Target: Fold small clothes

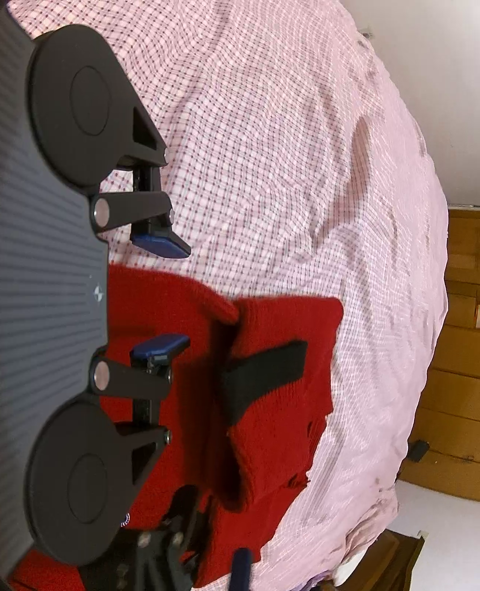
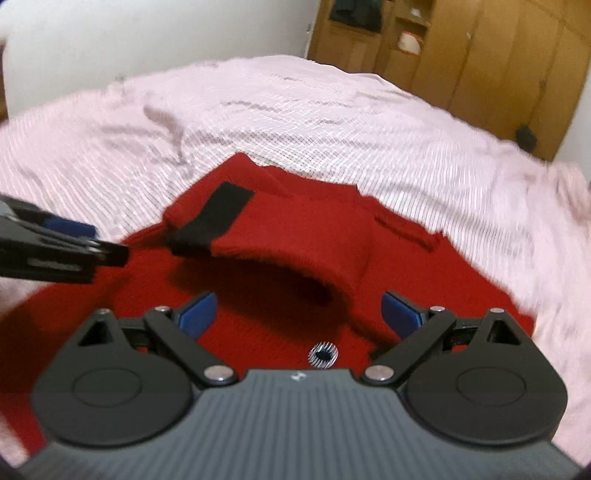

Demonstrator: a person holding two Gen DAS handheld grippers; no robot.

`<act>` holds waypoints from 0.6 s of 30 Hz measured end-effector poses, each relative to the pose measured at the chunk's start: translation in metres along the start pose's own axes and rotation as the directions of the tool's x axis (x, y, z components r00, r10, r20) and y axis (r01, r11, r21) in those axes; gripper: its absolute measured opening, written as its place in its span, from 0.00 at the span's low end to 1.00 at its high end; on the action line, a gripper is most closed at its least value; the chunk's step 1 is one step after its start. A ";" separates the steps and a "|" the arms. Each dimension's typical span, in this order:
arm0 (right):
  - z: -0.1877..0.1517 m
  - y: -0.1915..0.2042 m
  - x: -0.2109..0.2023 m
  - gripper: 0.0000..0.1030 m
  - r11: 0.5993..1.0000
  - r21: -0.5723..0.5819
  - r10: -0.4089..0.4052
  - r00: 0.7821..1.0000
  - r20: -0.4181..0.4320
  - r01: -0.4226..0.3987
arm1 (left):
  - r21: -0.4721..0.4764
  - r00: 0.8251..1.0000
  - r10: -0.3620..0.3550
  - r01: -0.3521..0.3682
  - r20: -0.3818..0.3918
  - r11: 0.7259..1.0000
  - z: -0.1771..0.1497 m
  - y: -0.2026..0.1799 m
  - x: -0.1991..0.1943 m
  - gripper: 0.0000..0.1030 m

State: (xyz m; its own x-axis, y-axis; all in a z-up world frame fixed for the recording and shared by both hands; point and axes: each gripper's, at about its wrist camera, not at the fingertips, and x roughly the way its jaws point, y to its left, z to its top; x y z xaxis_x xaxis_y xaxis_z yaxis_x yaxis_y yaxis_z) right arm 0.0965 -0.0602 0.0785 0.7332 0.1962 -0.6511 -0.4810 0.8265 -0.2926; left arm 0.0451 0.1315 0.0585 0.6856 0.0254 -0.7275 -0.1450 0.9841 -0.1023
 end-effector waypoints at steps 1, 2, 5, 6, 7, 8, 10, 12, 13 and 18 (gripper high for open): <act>0.003 0.005 0.007 0.94 0.998 -0.052 -0.044 0.999 -0.017 0.043 | -0.007 1.000 -0.003 0.003 -0.002 1.000 -0.001 0.002 0.001 0.52; 0.005 0.009 0.013 0.94 0.993 -0.096 -0.076 0.997 -0.025 0.073 | -0.013 1.000 -0.009 0.009 -0.004 1.000 -0.001 0.003 0.001 0.52; 0.010 0.020 0.030 0.94 0.972 -0.194 -0.139 0.990 -0.020 0.132 | -0.022 1.000 -0.022 0.022 -0.009 1.000 -0.003 0.006 0.003 0.52; 0.012 0.023 0.033 0.94 0.967 -0.210 -0.148 0.989 -0.005 0.143 | -0.022 1.000 -0.026 0.026 -0.011 0.999 -0.004 0.006 0.004 0.52; 0.014 0.026 0.034 0.94 0.964 -0.220 -0.150 0.989 0.011 0.148 | -0.022 0.999 -0.029 0.029 -0.013 0.999 -0.004 0.006 0.005 0.52; 0.017 0.028 0.034 0.94 0.963 -0.227 -0.145 0.989 0.031 0.148 | -0.023 0.999 -0.031 0.031 -0.015 0.999 -0.005 0.006 0.006 0.52; 0.022 0.032 0.034 0.94 0.962 -0.240 -0.118 0.991 0.068 0.132 | -0.025 0.999 -0.036 0.035 -0.018 0.999 -0.005 0.007 0.009 0.52; 0.027 0.038 0.036 0.94 0.959 -0.254 -0.107 0.990 0.089 0.126 | -0.034 0.999 -0.041 0.040 -0.021 0.999 -0.005 0.006 0.010 0.52; 0.030 0.043 0.039 0.94 0.957 -0.262 -0.101 0.991 0.093 0.122 | -0.036 0.999 -0.046 0.046 -0.022 0.998 -0.004 0.006 0.011 0.52; 0.035 0.050 0.046 0.51 0.960 -0.270 -0.046 0.995 0.092 0.069 | -0.031 0.999 -0.048 0.048 -0.021 0.998 -0.005 0.003 0.013 0.52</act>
State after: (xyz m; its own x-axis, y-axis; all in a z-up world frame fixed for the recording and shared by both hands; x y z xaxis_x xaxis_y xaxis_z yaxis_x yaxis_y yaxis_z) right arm 0.1229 0.0083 0.0584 0.7955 0.2059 -0.5699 -0.5412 0.6645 -0.5153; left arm 0.0501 0.1338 0.0455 0.6767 -0.0257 -0.7358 -0.1340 0.9784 -0.1574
